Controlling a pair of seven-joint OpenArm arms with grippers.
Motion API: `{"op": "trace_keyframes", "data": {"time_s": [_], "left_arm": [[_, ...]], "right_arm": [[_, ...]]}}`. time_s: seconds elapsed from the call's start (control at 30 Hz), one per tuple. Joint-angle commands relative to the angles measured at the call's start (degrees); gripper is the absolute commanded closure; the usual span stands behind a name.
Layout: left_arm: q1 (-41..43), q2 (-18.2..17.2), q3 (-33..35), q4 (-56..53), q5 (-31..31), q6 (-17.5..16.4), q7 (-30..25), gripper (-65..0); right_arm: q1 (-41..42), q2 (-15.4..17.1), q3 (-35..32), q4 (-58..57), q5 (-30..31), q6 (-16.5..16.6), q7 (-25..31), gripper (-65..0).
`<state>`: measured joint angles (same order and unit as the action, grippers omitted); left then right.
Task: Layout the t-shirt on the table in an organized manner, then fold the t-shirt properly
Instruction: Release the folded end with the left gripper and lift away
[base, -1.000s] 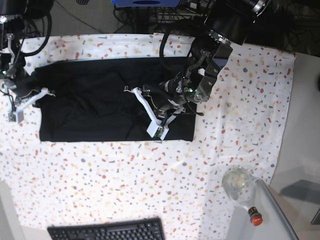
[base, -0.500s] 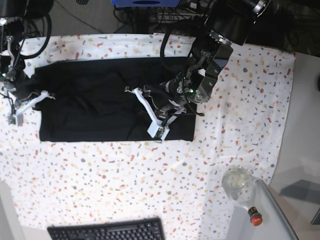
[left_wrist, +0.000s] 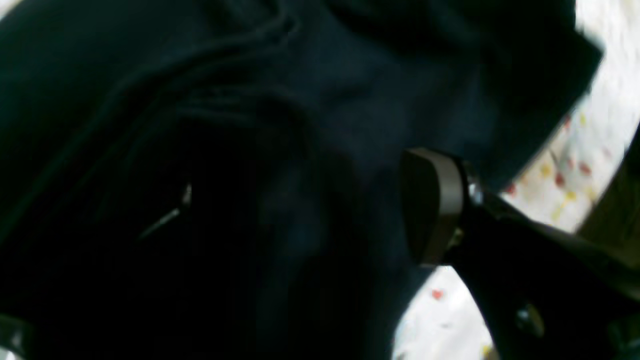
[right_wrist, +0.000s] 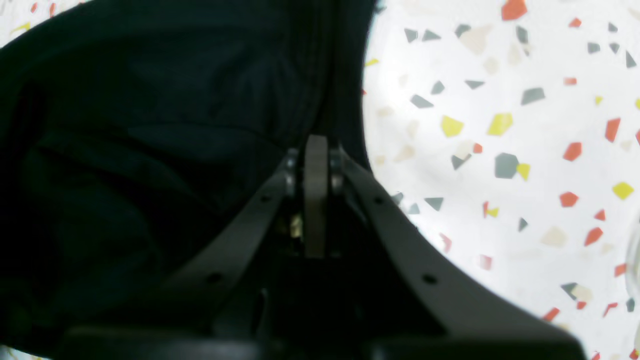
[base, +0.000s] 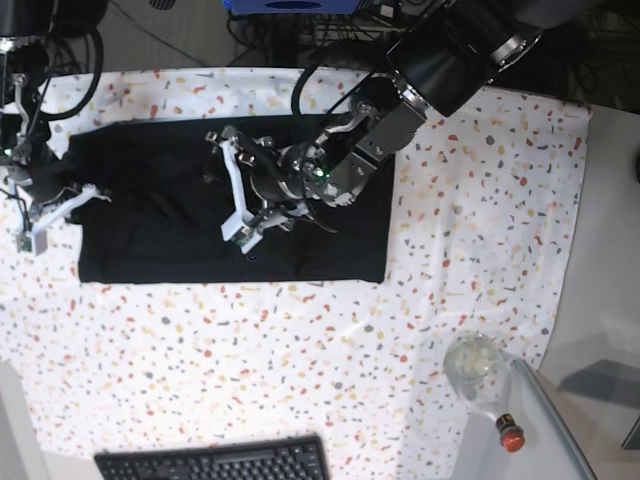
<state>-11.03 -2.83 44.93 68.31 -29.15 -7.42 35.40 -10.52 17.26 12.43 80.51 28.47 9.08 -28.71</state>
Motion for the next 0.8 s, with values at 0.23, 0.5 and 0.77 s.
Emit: {"op": "trace_keyframes", "data": {"time_s": [0.23, 0.5, 0.77], "left_arm": [[-0.97, 0.94, 2.77, 7.69, -0.61, -0.54, -0.80, -47.7], [-0.45, -6.71, 1.80, 13.05, -1.05, -0.54, -0.80, -18.8], [15.99, -14.88, -27.48, 23.16, -0.96, -0.71, -0.80, 0.0]], "right_arm": [[0.55, 1.07, 0.45, 0.85, 0.50, 0.37, 1.06, 0.0], [0.28, 1.07, 0.45, 0.85, 0.50, 0.37, 1.06, 0.0], [0.11, -0.16, 3.35, 1.64, 1.11, 0.28, 1.06, 0.0]]}}
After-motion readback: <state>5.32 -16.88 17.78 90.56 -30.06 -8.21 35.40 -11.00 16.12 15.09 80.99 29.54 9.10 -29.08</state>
